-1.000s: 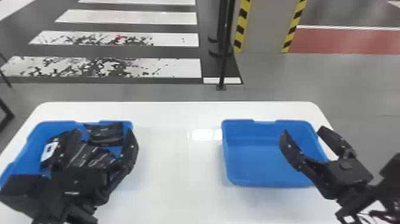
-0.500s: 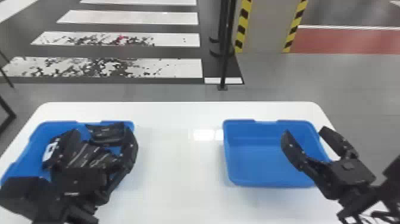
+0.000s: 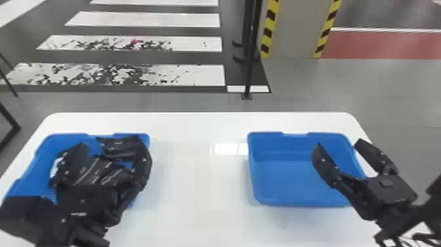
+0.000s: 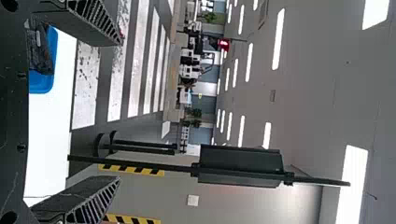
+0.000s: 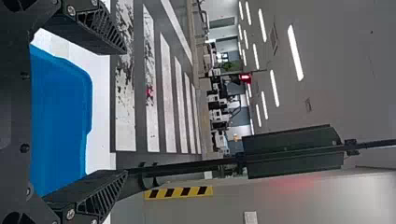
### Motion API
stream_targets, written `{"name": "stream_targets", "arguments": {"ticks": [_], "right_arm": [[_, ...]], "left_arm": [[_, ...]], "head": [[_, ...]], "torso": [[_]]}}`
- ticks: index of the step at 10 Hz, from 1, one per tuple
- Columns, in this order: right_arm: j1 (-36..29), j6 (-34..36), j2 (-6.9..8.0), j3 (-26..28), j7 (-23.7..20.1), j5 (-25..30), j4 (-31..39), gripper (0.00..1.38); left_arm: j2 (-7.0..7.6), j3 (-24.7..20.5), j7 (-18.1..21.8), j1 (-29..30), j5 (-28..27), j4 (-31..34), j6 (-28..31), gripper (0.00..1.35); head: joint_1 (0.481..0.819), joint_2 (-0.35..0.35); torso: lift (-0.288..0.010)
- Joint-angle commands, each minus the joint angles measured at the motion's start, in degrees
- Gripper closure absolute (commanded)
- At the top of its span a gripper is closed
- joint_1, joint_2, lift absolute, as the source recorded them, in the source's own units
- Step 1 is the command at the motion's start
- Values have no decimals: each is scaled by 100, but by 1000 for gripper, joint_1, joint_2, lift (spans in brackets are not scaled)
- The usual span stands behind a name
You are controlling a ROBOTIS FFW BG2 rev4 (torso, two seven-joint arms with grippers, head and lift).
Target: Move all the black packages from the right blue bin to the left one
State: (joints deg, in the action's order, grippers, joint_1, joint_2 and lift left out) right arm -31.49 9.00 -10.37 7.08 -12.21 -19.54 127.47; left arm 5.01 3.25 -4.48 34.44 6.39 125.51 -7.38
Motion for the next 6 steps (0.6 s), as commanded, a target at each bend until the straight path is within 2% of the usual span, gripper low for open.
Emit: {"name": "stream_targets", "arguments": {"ticks": [1,6], "right_arm": [[0,0,0,0,-1,0,0,121],[0,-42,0,0,-1,0,14,121]], "left_arm": [[0,-5,0,1,0,0,-22,-2],[0,-5,0,15,23,0,-50,-2]], "head": [[695,-25],[695,-23]], "torso": [[-132],[-132]]}}
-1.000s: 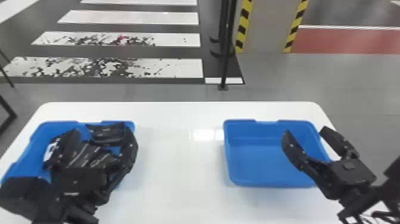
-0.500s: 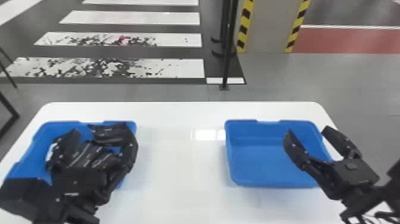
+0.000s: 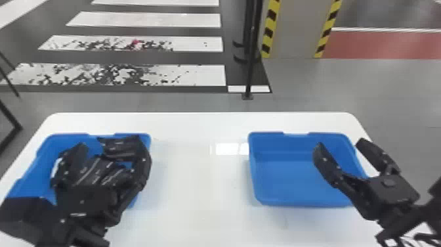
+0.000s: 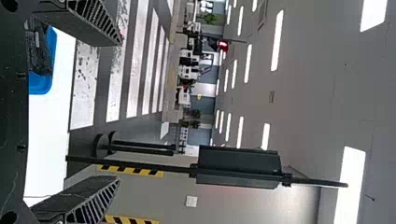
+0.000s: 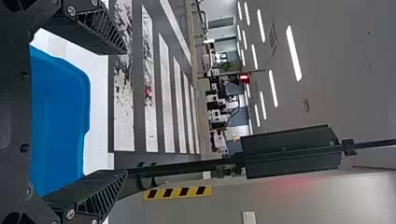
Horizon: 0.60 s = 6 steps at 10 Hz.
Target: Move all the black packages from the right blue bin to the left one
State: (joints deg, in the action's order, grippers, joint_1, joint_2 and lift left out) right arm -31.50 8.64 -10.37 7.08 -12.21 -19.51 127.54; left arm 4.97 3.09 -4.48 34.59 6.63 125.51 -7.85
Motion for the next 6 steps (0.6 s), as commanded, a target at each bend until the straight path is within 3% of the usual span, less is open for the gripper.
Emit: {"name": "stream_targets", "arguments": {"ticks": [1,6], "right_arm": [[0,-6,0,0,8,8,-6,122],[0,-48,0,-23,70,31,22,121]], "left_arm": [[4,11,0,-14,11,-1,-3,-2],[4,11,0,-28,11,-1,-17,-2]], "head": [[695,-22],[695,-25]], "torso": [[-132],[-132]]}}
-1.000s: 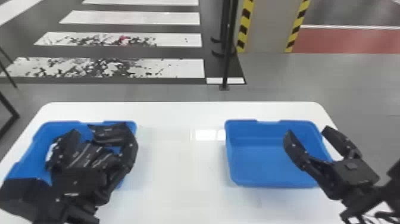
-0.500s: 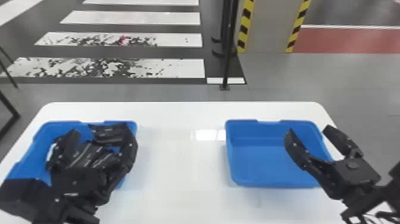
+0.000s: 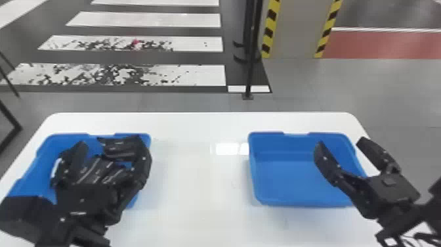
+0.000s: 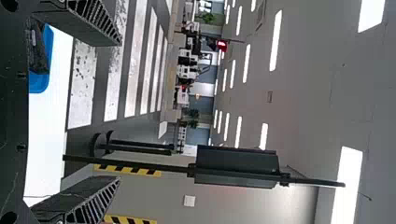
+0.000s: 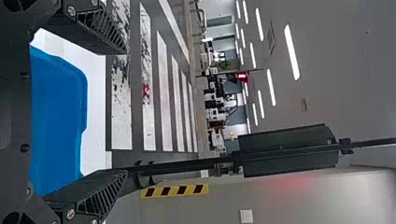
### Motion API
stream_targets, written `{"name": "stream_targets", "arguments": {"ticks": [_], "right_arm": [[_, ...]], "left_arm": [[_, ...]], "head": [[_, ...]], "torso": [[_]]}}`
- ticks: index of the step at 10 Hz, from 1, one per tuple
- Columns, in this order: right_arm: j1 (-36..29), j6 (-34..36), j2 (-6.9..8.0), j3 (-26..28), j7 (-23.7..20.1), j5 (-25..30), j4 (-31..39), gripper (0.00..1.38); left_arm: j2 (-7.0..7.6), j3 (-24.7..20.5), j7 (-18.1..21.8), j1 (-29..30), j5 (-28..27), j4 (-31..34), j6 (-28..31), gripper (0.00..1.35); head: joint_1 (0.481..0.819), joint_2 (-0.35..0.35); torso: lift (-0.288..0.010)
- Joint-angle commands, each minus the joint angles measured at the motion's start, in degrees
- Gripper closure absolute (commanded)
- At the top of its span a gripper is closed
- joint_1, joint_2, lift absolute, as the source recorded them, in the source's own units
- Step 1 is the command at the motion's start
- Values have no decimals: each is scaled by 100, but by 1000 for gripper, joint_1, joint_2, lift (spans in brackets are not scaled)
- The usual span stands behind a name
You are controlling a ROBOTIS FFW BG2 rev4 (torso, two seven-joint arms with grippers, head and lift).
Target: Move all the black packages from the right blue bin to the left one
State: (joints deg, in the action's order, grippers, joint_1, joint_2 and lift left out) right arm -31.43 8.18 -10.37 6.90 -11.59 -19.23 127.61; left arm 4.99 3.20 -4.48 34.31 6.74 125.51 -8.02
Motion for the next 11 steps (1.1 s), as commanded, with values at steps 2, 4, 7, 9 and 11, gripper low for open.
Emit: {"name": "stream_targets", "arguments": {"ticks": [2,4,7,9,11], "right_arm": [[-7,-17,-9,-15,16,4,14,121],[7,-31,0,-15,16,-8,14,121],[7,-87,0,-15,34,-30,0,121],[7,-130,0,-15,60,-30,0,119],[-7,-200,0,-15,78,-42,-14,113]], "left_arm": [[2,0,0,0,0,-1,14,-2],[2,0,0,0,0,-1,0,-2],[2,12,0,0,0,-1,14,-2],[2,0,0,0,0,-1,14,-2],[10,12,0,-14,68,-1,56,12]], "head": [[695,-24],[695,-23],[695,-24],[695,-26],[695,-27]], "torso": [[-132],[-132],[-132],[-132],[-132]]}}
